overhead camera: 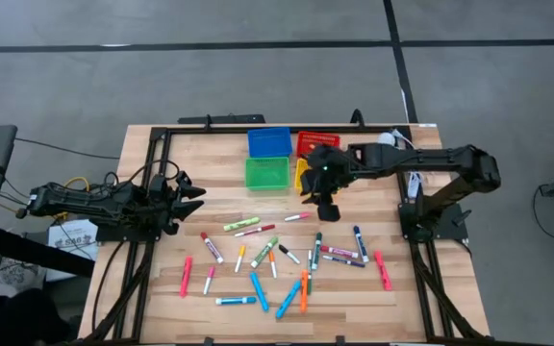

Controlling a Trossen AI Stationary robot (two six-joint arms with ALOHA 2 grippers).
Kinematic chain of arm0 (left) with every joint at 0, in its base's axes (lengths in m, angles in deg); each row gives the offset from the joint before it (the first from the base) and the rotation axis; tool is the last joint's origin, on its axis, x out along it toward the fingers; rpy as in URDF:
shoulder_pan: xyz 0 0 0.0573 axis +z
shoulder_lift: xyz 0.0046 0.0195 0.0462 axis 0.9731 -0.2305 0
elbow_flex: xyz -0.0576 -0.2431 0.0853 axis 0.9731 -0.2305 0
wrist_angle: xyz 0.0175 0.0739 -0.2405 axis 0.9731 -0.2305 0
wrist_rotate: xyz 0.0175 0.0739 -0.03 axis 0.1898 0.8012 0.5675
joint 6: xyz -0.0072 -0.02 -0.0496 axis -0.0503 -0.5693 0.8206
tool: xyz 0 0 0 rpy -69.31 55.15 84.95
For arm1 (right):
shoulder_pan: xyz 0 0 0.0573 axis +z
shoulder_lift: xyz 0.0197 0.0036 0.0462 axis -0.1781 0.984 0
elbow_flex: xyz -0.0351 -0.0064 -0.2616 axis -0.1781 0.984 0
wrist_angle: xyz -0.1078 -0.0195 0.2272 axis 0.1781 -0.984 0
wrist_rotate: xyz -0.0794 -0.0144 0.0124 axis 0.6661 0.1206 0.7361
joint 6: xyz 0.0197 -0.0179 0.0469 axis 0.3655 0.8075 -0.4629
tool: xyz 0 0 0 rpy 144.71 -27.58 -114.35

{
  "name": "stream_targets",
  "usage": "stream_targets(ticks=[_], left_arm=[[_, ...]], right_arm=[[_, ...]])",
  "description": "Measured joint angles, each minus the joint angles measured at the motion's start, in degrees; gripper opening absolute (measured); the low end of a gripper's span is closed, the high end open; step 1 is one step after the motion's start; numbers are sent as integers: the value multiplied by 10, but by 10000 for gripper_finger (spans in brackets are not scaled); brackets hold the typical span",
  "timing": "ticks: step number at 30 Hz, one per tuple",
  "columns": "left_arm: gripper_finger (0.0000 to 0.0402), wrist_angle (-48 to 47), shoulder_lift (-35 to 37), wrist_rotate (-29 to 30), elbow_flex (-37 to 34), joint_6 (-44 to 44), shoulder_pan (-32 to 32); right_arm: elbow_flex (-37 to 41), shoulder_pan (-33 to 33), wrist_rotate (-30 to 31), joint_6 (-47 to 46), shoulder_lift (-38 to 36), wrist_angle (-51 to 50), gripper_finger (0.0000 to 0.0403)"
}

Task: Pick & Place Markers
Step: Put the top pink highlighter into the red bin

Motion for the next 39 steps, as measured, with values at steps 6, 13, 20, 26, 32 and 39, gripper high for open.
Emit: stream_targets(ticks=[6, 13, 20, 26, 32, 39], left_arm=[[177, 0, -1, 0, 0, 0, 0], [177, 3, -5, 0, 0, 0, 0], [177, 5, -17, 0, 0, 0, 0], [177, 10, -28, 0, 0, 0, 0], [177, 13, -36, 0, 0, 0, 0], [177, 15, -41, 0, 0, 2, 0]], right_arm=[[-1, 23, 3, 3, 17, 13, 134], [-1, 37, 18, -2, 53, 7, 175], [-3, 40, 19, -2, 95, 22, 180], [-14, 39, 20, -3, 143, 3, 179], [-40, 38, 20, -3, 199, 7, 184], [-56, 34, 19, -8, 249, 3, 182]])
